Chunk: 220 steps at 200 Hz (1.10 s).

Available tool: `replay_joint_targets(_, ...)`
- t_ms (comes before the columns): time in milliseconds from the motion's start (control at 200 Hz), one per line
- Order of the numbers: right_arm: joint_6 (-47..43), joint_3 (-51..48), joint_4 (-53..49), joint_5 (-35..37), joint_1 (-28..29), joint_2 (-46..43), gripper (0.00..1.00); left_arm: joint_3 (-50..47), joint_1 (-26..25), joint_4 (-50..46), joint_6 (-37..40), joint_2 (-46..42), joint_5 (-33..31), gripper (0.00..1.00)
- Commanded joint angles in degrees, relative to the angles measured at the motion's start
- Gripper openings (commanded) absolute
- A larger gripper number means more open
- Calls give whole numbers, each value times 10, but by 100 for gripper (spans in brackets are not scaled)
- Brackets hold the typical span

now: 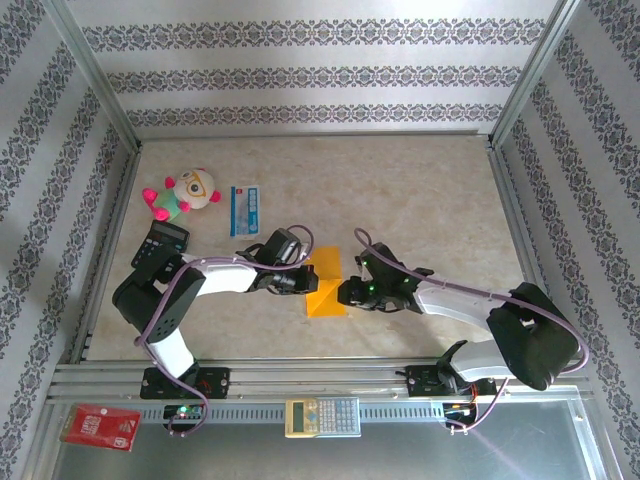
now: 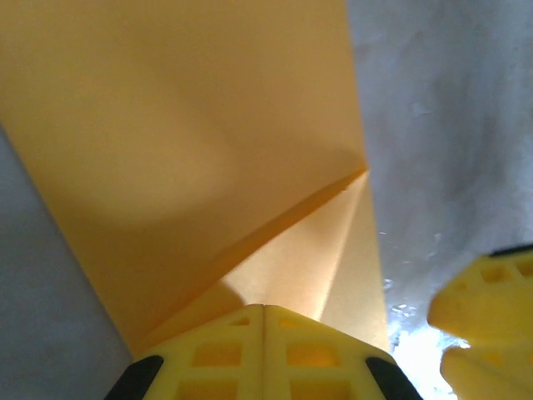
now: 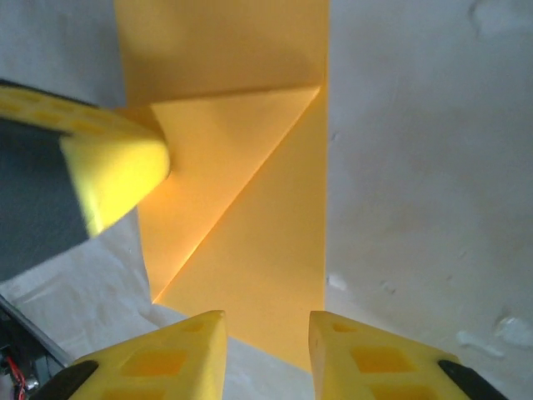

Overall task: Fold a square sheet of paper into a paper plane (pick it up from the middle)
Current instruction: Fold the triangle a second time at the center of the table, then turn over the paper at the center of the table.

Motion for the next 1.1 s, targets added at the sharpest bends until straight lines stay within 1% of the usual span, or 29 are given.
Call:
replay_joint_targets(0, 40, -11, -11, 23, 24, -9, 33, -12, 12, 12, 13, 13, 0, 0)
replay_joint_targets(130, 59, -14, -8, 39, 45, 1, 34, -25, 12, 28, 9, 31, 6, 0)
replay_joint_targets(335, 61, -10, 1, 47, 54, 22, 34, -37, 12, 40, 6, 36, 9, 0)
replay_joint_targets(665, 50, -11, -8, 66, 56, 23, 35, -37, 12, 36, 11, 34, 10, 0)
replay_joint_targets(864, 39, 4, 20, 63, 55, 46, 35, -37, 12, 31, 14, 35, 13, 0)
replay_joint_targets(1094, 19, 20, 38, 56, 49, 47, 36, -38, 12, 29, 17, 36, 10, 0)
